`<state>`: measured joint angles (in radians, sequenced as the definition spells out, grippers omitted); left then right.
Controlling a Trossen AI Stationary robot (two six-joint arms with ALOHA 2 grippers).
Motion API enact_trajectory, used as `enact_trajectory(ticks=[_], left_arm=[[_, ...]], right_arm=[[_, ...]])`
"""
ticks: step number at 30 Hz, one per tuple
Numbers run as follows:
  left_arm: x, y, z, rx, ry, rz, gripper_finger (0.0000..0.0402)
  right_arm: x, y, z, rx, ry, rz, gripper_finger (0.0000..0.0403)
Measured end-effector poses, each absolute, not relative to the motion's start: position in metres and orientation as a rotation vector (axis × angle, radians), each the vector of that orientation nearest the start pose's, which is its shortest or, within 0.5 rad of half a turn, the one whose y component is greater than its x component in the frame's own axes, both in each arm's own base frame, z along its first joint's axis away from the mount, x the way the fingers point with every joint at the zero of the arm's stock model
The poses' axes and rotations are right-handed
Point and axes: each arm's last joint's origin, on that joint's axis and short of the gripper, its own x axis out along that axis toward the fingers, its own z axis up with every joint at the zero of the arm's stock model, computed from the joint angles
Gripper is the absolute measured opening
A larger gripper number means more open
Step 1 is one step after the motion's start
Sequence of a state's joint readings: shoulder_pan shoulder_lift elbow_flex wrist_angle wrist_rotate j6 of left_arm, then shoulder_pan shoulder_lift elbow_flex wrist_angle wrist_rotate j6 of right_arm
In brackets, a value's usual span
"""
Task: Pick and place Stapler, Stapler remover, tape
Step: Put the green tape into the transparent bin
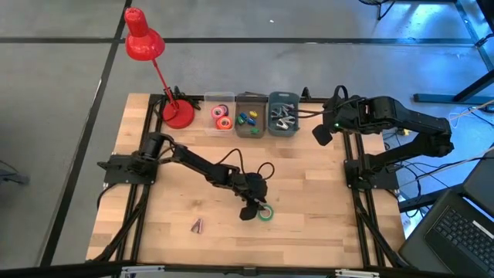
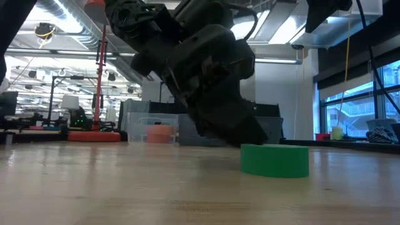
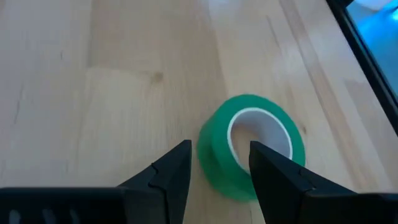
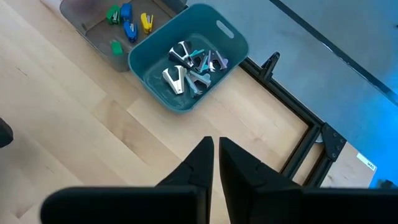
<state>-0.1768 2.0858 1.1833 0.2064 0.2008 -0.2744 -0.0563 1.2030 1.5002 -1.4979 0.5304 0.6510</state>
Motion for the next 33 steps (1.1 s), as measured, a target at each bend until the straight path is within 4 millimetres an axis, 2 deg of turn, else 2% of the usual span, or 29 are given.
enact_trajectory(ticks=[8, 11, 14, 19, 21, 26, 30, 33], left_arm=[[0.419, -0.081, 0.098, -0.279, 0.763, -0.274, 0.0149], [0.418, -0.082, 0.097, -0.266, 0.768, -0.275, 0.011], [0.417, -0.082, 0.103, -0.235, 0.762, -0.285, 0.0034], [0.412, -0.071, 0.119, -0.23, 0.775, -0.263, 0.0029], [0.407, -0.062, 0.132, -0.198, 0.79, -0.243, 0.0029], [0.382, -0.027, 0.193, -0.08, 0.818, -0.141, 0.0029], [0.351, 0.017, 0.248, 0.022, 0.777, 0.012, 0.0029], [0.328, 0.057, 0.275, 0.075, 0.802, 0.143, 0.0029]], right_arm=[[0.174, -0.024, 0.392, 0.271, 0.961, -0.866, 0.003], [0.173, -0.024, 0.392, 0.267, 0.973, -0.869, 0.003], [0.171, -0.024, 0.391, 0.274, 0.987, -0.881, 0.003], [0.169, -0.024, 0.39, 0.277, 1.004, -0.893, 0.0029], [0.168, -0.024, 0.39, 0.276, 1.007, -0.894, 0.0029], [0.168, -0.024, 0.39, 0.27, 1.015, -0.893, 0.0029], [0.168, -0.024, 0.39, 0.267, 1.016, -0.891, 0.0029], [0.168, -0.024, 0.39, 0.263, 1.016, -0.891, 0.0029]])
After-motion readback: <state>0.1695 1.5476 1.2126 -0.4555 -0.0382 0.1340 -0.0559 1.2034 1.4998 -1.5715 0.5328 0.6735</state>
